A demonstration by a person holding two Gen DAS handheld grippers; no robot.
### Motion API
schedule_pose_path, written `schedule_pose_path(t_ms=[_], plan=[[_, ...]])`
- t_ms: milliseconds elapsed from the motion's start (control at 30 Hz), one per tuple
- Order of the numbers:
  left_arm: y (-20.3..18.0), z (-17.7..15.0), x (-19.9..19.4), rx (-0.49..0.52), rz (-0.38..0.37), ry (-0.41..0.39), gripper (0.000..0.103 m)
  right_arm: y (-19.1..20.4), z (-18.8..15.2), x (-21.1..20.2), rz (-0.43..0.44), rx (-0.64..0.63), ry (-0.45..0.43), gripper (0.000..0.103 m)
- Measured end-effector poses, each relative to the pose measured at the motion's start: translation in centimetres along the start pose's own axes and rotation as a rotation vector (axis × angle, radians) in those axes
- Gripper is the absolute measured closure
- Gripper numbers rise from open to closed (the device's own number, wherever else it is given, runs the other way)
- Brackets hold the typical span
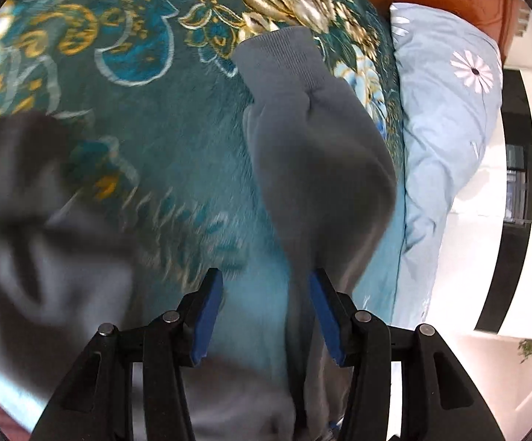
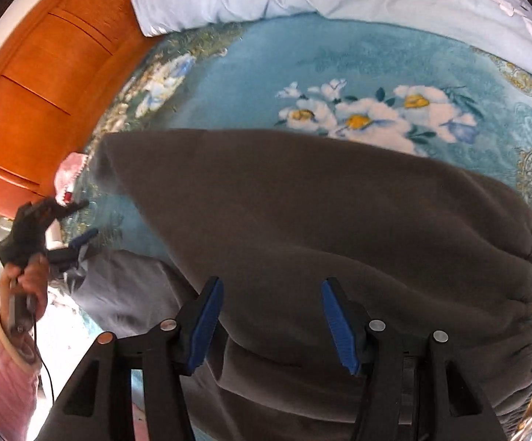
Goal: Fold clothes
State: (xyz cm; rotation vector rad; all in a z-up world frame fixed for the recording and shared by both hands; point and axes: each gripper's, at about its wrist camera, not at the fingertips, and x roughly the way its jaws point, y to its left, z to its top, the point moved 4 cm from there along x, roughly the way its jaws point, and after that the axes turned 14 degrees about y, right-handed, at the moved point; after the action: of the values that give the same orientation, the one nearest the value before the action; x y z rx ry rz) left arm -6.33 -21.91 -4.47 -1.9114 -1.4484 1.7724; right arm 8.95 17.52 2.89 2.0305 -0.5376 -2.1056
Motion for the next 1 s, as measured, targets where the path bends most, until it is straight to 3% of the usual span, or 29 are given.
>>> schedule_pose_path(t_ms=[233, 400, 433, 467, 600, 700, 767, 833, 900, 1000], plan=[[-0.4, 2.1, 3.6, -0.003, -0.102, 0.052, 0.055, 0.4, 0.7, 1.2, -0.031, 0.063, 0.030, 0.044], [-0.8, 3.3, 6.1, 0.003, -0.164, 0.086, 0.079, 0.8, 0.9, 1.6, -0.050, 0.067, 0.040, 0.044], [-1.2, 3.3, 6.2, 0.020, -0.150, 0.080, 0.084, 0.9, 0.9, 1.6, -0.050, 0.068, 0.037, 0.044], [-1.5, 3.4, 6.3, 0.036, -0.135, 0.073, 0.098, 1.0, 0.9, 1.6, -0.050, 0.069, 0.034, 0.044], [-3.4, 3.1, 4.6, 0.145, -0.064, 0.017, 0.100, 0.9, 1.0, 1.0, -0.051, 0.074, 0.010, 0.044], [-5.0, 1.7, 0.9, 0.228, -0.086, -0.041, 0.100, 0.4, 1.0, 0.3, -0.071, 0.070, -0.021, 0.044], [-4.8, 1.0, -0.9, 0.254, -0.063, -0.095, 0.100, -0.1, 0.9, 0.0, -0.092, 0.073, -0.036, 0.044], [-2.8, 1.5, 0.0, 0.216, 0.047, -0.080, 0.100, -1.0, 1.4, 0.0, -0.092, 0.107, -0.034, 0.044], [-0.1, 2.0, 1.5, 0.141, 0.100, -0.033, 0.100, -1.6, 2.4, -0.8, -0.094, 0.109, -0.063, 0.044], [2.1, 1.9, 2.2, 0.089, 0.093, -0.019, 0.099, -2.6, 4.0, -2.0, -0.141, 0.090, -0.099, 0.044]])
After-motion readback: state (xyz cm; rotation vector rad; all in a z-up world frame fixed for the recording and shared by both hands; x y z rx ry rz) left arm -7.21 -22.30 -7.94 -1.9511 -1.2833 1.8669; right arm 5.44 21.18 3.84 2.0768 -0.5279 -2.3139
